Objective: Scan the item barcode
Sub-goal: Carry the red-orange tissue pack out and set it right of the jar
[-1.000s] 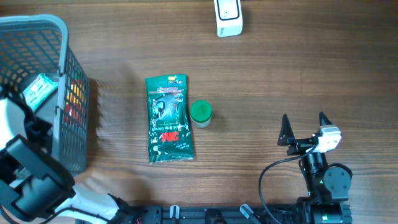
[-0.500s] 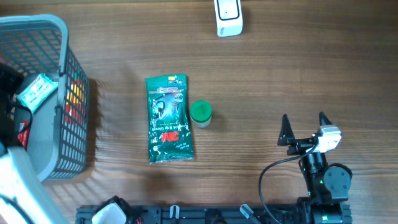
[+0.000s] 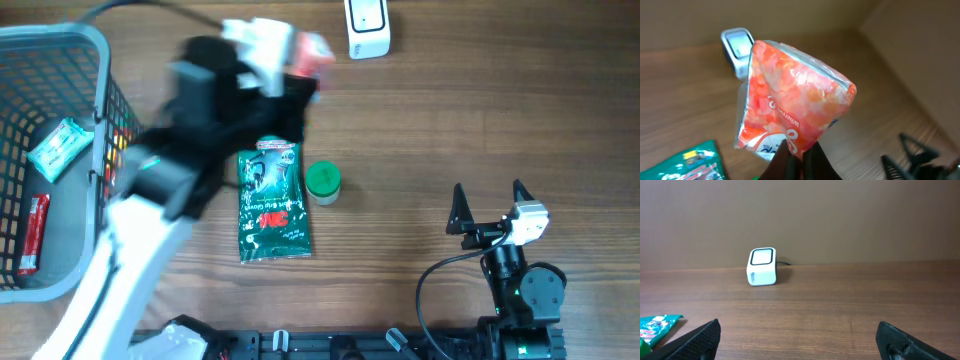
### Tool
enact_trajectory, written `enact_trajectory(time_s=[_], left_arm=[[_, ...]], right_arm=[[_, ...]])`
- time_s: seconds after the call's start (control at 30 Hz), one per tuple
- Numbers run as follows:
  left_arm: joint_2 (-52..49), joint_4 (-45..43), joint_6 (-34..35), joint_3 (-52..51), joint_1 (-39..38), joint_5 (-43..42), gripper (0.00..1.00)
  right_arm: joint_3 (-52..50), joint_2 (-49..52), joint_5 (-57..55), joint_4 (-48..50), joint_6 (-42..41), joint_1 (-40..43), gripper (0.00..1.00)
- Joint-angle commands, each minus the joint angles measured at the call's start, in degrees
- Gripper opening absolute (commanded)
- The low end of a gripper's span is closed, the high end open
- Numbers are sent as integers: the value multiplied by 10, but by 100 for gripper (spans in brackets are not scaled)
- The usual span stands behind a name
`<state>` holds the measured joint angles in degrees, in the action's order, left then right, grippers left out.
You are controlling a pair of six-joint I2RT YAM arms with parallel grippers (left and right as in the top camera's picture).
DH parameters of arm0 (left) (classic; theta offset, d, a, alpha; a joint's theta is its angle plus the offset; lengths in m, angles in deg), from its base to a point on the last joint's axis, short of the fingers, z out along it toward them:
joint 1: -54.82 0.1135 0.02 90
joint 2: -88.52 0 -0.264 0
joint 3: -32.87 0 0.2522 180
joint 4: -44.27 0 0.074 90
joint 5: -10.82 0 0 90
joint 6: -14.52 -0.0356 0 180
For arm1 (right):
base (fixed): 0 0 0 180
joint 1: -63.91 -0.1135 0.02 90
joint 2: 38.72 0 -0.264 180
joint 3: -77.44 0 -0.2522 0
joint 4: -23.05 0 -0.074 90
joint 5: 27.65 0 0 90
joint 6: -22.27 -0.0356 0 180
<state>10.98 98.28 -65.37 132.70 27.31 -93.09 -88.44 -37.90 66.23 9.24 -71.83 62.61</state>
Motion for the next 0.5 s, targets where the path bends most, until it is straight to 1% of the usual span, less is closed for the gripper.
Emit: enact_trajectory(time_s=[0.0, 0.03, 0.2, 0.27, 0.33, 0.4, 0.47], left_arm=[[-110, -40, -40, 3, -86, 42, 4], [-159, -59, -40, 3, -105, 57, 4], [-306, -116, -39, 3, -147, 59, 4], [-348, -121, -39, 3, -162, 59, 4], [-381, -104, -39, 3, -169, 61, 4], [-399, -66, -40, 3, -170, 89, 4], [-403, -7, -39, 3, -170, 188, 4]], right_arm=[[-1, 0, 5, 2, -5, 1, 100], [-1, 0, 5, 2, -6, 1, 100], [-1, 0, 5, 2, -5, 1, 100], [-1, 0, 5, 2, -6, 1, 100], [-1, 0, 5, 2, -5, 1, 100], [-1, 0, 5, 2, -5, 1, 100], [-1, 0, 5, 2, -6, 1, 100]])
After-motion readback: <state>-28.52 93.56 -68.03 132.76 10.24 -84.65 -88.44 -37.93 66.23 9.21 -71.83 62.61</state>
